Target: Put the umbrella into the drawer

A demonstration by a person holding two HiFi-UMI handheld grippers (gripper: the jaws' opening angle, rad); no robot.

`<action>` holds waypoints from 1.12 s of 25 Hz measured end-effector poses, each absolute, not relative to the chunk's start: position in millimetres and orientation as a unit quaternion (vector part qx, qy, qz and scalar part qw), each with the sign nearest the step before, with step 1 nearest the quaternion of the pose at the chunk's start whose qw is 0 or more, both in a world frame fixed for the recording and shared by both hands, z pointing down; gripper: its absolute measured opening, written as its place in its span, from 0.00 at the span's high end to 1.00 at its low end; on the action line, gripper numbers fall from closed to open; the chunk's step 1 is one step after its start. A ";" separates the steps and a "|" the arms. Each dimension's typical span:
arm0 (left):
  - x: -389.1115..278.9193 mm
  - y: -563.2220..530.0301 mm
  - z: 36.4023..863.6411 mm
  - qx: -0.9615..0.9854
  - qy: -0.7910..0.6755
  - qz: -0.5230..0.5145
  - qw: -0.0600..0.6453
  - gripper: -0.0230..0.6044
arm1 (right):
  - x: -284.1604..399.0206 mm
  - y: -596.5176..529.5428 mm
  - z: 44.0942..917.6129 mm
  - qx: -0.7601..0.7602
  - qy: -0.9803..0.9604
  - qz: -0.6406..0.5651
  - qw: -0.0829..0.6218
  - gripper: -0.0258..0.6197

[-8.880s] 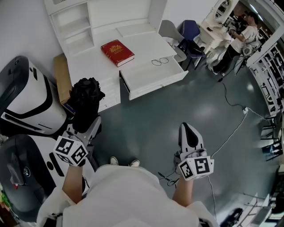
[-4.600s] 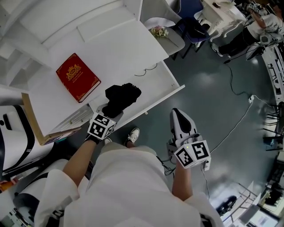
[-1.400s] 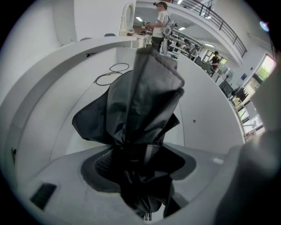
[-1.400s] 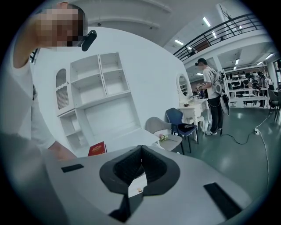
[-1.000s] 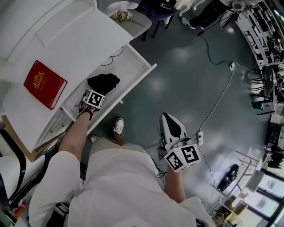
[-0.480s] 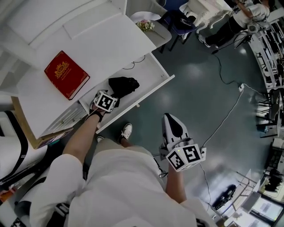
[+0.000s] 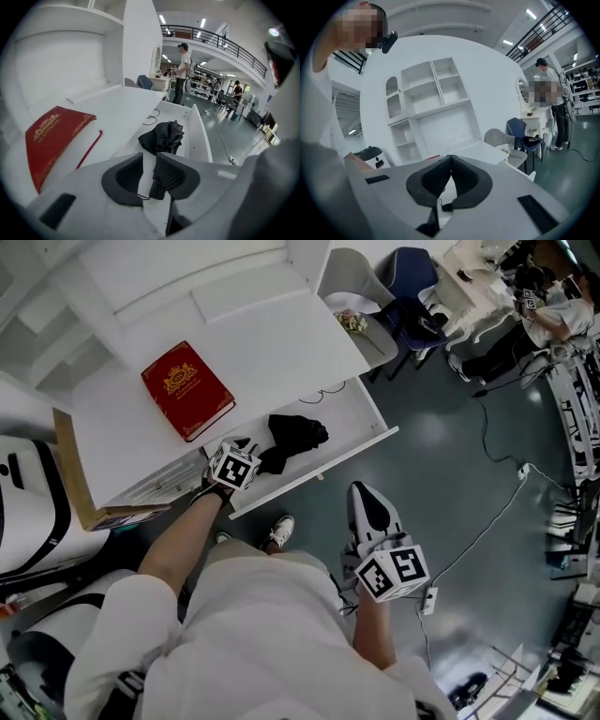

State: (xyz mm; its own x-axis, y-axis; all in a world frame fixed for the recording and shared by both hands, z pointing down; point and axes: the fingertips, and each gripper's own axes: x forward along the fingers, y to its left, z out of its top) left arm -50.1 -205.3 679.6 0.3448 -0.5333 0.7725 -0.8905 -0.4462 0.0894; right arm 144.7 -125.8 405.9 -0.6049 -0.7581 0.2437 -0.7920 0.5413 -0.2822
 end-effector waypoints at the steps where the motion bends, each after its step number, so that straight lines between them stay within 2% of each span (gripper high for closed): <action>1: -56.6 -203.7 674.0 0.776 -0.465 0.337 0.261 0.82 | 139.5 -125.9 405.4 0.437 -0.879 0.184 0.046 0.96; 10: -113.0 -180.1 633.0 0.763 -0.515 0.292 0.261 0.94 | 92.9 -123.3 397.2 0.394 -0.900 0.177 0.048 0.96; 17: -164.5 -163.3 584.9 0.751 -0.556 0.248 0.258 0.94 | 60.0 -128.6 382.8 0.365 -0.916 0.157 0.046 0.96; 28: -215.8 -166.5 478.0 0.754 -0.609 0.149 0.193 0.94 | 43.6 -152.9 357.0 0.377 -0.916 0.137 0.025 0.96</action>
State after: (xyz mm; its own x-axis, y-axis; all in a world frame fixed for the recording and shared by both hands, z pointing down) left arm -215.8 -166.5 478.0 0.2125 -0.8619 0.4604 -0.9771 -0.1827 0.1090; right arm 43.6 -152.9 357.0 -0.7144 -0.6836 0.1490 -0.6973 0.6783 -0.2315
